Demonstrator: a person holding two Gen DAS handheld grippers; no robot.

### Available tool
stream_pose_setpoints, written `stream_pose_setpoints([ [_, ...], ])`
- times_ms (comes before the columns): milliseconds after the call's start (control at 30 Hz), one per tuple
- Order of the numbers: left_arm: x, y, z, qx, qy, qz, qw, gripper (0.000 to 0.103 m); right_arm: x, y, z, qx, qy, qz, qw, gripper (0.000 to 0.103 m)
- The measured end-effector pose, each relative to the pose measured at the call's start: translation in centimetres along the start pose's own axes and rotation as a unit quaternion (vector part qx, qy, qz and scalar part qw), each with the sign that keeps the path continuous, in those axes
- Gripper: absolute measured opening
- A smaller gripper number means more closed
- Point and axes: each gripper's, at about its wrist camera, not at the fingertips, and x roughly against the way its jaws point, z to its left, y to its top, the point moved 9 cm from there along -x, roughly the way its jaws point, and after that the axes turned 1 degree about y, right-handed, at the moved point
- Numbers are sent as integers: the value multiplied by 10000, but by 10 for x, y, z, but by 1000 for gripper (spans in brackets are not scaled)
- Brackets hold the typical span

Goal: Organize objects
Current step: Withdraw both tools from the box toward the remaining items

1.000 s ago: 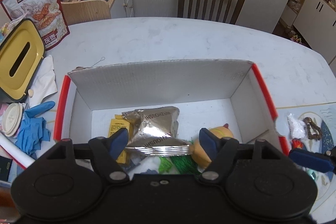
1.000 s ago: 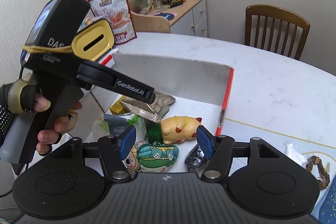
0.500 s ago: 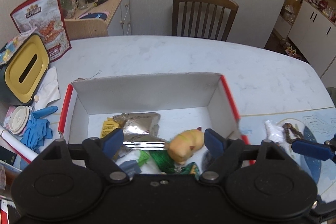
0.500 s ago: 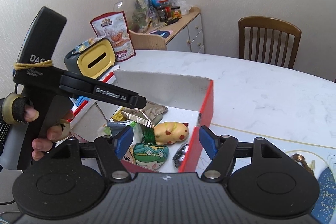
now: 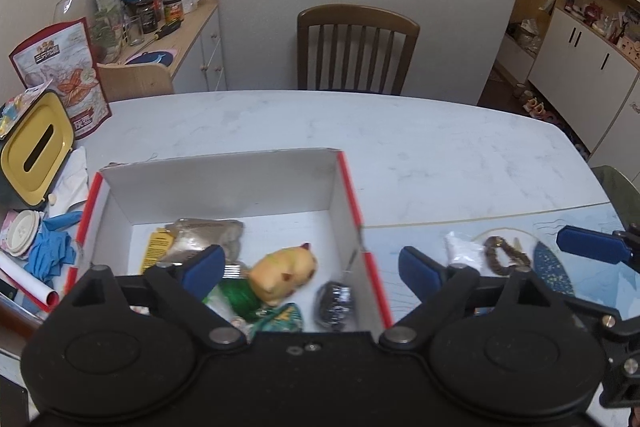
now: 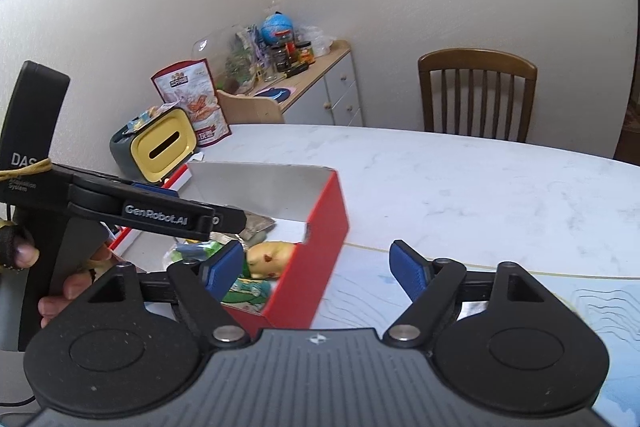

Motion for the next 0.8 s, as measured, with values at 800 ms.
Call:
stream_pose_setpoints([
  [800, -12, -21, -101, -371, -282, -81, 9989, 102, 52, -33, -130, -409, -428, -51, 9982, 90],
])
